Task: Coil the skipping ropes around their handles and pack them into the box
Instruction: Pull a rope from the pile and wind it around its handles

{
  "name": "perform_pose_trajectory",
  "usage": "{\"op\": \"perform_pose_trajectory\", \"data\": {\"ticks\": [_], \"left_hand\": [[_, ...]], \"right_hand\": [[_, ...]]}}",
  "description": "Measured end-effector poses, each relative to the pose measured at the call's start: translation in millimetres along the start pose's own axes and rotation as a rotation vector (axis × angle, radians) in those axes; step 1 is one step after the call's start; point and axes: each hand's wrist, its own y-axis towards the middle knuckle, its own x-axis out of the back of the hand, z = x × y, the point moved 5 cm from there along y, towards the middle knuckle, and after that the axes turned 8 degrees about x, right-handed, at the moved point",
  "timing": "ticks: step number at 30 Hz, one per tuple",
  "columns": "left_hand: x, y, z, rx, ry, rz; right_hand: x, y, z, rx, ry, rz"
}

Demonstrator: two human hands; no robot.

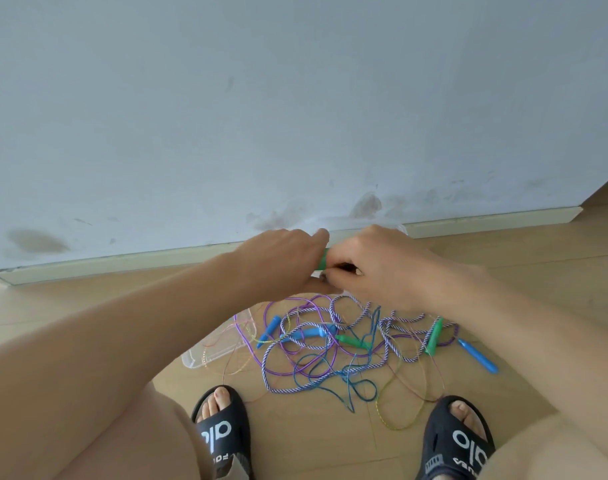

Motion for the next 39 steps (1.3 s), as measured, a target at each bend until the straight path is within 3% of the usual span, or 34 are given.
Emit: {"op": "perform_pose_trajectory", "data": {"ticks": [6, 10, 16, 19, 23, 27, 31, 34, 39], "left_hand": [[1.4, -4.2, -14.8, -0.104, -0.050, -0.018], [5.6, -15.4, -30.0, -0.168, -0.131, 0.065], [24.1, -25.5, -43.2, -0.172, -0.483, 0.019], [34.4, -25.5, -27.5, -0.085, -0.686, -0.100], [31.5, -20.4, -12.6, 0.083, -0.809, -0.155], [27.5, -10.7, 3.4, 0.221, -0.831, -0.182], [24.4, -5.6, 17.2, 0.179, -0.751, -0.163], [19.7, -4.4, 31.5, 0.221, -0.610, -0.140], [12.8, -6.8, 23.6, 0.086, -0.373, -0.076]], "right_hand": [[12.9, -10.7, -19.2, -0.106, 0.601, 0.004], [26.5, -10.4, -39.2, -0.203, 0.836, -0.161], [8.7, -3.1, -45.3, -0.341, 0.636, -0.333], [-0.4, -1.1, -39.9, -0.382, 0.701, -0.418], [-8.3, -6.7, -27.6, -0.505, 0.658, -0.387], [-16.0, -10.8, -17.9, -0.547, 0.746, -0.420], [-16.1, -13.6, -10.4, -0.541, 0.832, -0.337], [-13.3, -19.2, -0.9, -0.469, 0.649, -0.223], [7.9, -17.9, -6.0, -0.297, 0.482, -0.272]]}}
